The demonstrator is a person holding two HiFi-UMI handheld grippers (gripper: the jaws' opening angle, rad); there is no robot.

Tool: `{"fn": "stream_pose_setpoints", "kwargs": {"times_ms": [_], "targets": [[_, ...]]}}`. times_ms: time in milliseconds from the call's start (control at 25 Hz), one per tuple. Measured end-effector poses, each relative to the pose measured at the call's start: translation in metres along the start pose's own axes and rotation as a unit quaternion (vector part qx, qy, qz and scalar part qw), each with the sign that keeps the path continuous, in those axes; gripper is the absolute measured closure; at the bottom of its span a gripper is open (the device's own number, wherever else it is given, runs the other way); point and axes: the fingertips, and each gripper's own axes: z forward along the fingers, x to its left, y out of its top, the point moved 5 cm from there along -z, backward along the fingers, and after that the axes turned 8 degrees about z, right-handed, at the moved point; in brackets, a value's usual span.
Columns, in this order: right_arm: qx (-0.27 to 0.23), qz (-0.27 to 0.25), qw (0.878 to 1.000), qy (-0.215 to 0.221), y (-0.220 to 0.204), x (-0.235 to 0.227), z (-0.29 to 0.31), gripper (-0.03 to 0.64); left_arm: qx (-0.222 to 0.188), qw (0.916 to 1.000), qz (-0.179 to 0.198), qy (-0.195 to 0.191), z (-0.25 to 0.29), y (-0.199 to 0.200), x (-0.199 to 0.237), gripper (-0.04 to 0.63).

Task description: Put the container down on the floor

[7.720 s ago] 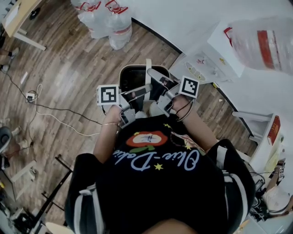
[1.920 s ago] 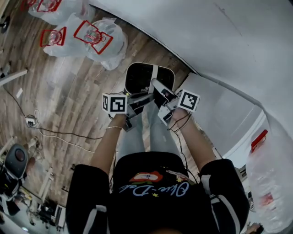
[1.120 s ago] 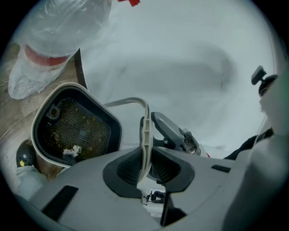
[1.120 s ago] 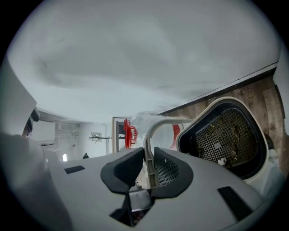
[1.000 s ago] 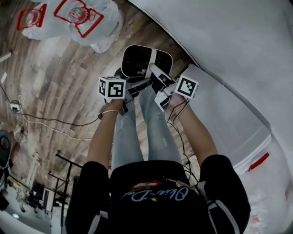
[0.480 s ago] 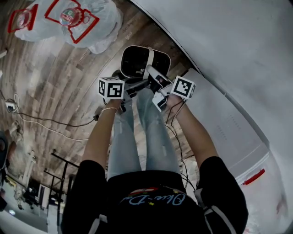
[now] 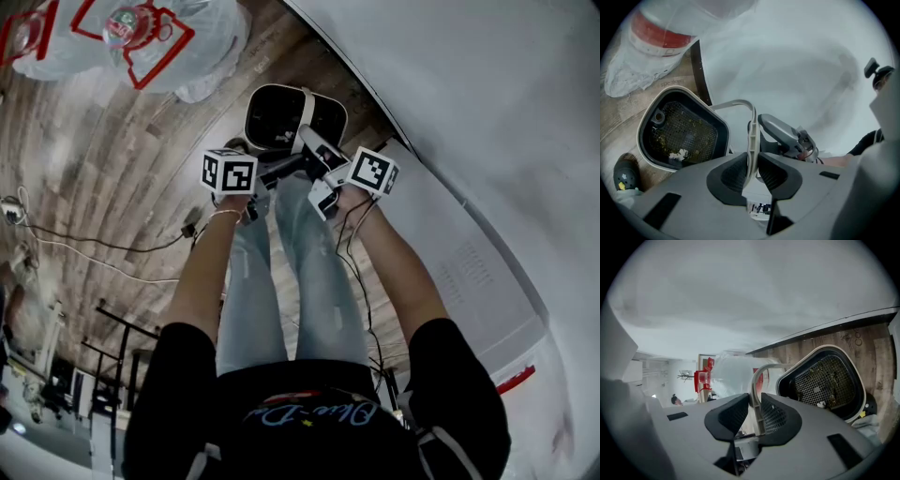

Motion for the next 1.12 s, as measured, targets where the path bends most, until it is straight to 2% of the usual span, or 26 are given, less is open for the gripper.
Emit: {"fn": "stream_pose_setpoints", "kwargs": {"times_ms": [680,880,1120], "targets": [[0.009,-0.014,0.999,-0.035,0.003,-0.032,0.005,0.558,0.015,0.9991,0.016,0.038,0.018,-0.018,0.029,0.517],[0.015,-0.02,0.999,-0.044,-0.001,-0.03,0.013,0.558,0.007,0.9976,0.013,0.068,0.006,-0.018,0.038,0.451],[0.023,-0.022,0.998,-0.057,-0.008,-0.025,0.032,0.558,0.0,0.9961,0.013,0.087,-0.013,-0.013,0.048,0.435]]}}
